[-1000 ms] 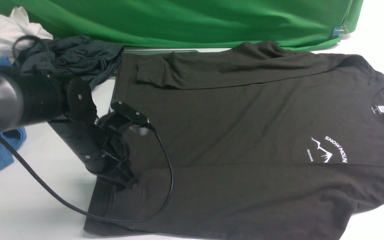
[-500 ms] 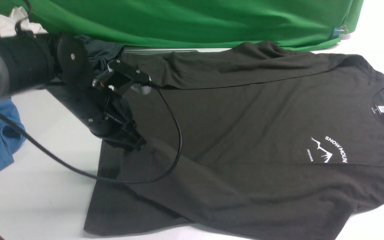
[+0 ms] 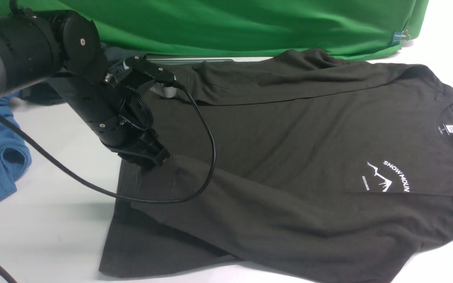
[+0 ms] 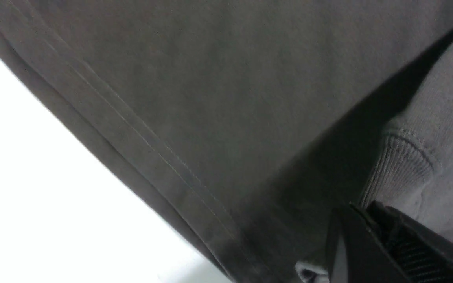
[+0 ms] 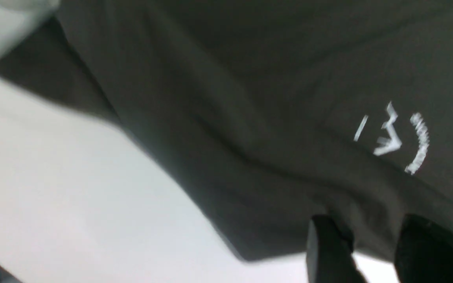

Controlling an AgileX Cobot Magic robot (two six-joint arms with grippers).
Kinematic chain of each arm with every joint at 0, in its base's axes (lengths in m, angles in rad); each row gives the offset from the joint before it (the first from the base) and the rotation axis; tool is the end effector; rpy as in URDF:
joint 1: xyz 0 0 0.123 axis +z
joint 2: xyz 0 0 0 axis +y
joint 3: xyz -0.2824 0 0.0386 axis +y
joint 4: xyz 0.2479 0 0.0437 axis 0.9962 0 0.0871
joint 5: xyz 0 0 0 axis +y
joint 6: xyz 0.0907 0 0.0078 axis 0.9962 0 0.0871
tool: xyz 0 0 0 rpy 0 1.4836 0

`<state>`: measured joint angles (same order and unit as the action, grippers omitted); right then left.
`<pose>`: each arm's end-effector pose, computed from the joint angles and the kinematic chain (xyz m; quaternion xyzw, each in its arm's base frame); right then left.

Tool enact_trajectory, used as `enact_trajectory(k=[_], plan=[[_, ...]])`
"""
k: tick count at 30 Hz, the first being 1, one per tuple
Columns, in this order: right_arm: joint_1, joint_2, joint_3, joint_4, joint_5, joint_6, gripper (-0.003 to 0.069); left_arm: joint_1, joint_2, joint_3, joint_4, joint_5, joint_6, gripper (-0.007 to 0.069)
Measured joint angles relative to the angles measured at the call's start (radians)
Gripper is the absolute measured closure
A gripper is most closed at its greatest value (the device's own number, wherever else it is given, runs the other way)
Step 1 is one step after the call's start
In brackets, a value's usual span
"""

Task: Fold a long-sleeved shirt on a white desktop.
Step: 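Fold the left side of the black T-shirt inward over its body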

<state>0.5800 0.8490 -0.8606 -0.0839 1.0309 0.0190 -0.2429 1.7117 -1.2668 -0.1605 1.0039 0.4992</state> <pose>0.1240 0.0734 0.3342 -0.2714 0.9090 0.0534 0.3118 0.3267 -0.0936 0.2418 0.3261 0.9368 -0.0579 0.1124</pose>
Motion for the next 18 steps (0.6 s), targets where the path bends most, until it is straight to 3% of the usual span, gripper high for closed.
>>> enact_trajectory(k=[9,12,18], plan=[[-0.126,0.421,-0.003,-0.032,-0.094,-0.234,0.0359,0.000,0.000,-0.001,0.007,0.052,-0.001,0.0590],[-0.197,0.561,-0.012,0.016,-0.197,-0.384,0.0296,0.000,0.000,0.000,0.007,0.053,-0.001,0.0590],[-0.224,0.750,-0.075,0.084,-0.327,-0.606,0.0277,0.000,0.000,0.000,0.007,0.044,-0.001,0.0590]])
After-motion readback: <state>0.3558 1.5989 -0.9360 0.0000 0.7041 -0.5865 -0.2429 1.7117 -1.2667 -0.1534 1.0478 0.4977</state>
